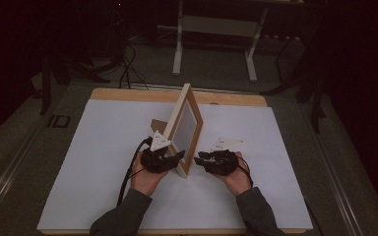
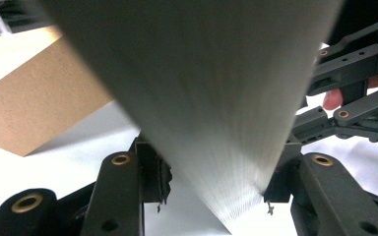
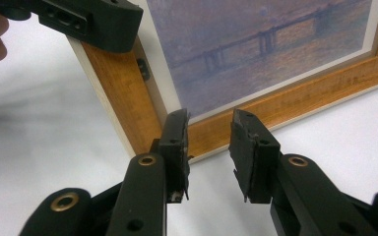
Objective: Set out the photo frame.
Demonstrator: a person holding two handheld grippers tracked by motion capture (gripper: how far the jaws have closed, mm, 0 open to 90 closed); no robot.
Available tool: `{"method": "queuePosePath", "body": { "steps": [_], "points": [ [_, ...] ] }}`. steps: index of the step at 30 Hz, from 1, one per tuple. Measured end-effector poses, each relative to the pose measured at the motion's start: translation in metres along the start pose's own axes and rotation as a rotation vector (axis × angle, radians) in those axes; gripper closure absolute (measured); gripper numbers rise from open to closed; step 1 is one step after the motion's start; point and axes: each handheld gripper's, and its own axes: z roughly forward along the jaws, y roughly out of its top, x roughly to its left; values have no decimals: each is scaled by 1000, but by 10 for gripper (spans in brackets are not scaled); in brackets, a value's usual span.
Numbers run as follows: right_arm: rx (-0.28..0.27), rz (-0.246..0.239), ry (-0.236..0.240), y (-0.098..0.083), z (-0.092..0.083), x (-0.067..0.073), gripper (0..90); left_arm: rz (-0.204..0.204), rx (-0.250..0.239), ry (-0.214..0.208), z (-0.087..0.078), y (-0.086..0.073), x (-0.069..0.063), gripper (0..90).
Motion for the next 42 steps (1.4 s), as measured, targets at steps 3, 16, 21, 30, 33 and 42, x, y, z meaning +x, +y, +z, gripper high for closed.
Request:
{"method": "queuePosePath", "body": {
  "steps": [3,16,21,30,33,42],
  "points": [
    [-3,4,-1,0,-1,0,680,2,-3,22,-1,0,-1,570],
    [-7,3,-5,0,-2,-1,679,-33,-9,52,-6,-2,5,627],
    [-10,10,-8,0,-4,-2,679,-49,-10,45,-7,-2,7,633],
    [-18,7,-20,1,-6,-3,677,-80,-17,40,-8,-4,11,646],
    [-17,7,-19,0,-5,-3,675,-85,-21,51,-8,-4,11,647],
    [-12,4,-18,0,-3,-2,668,-84,-59,112,-6,-6,6,627]
  ]
}}
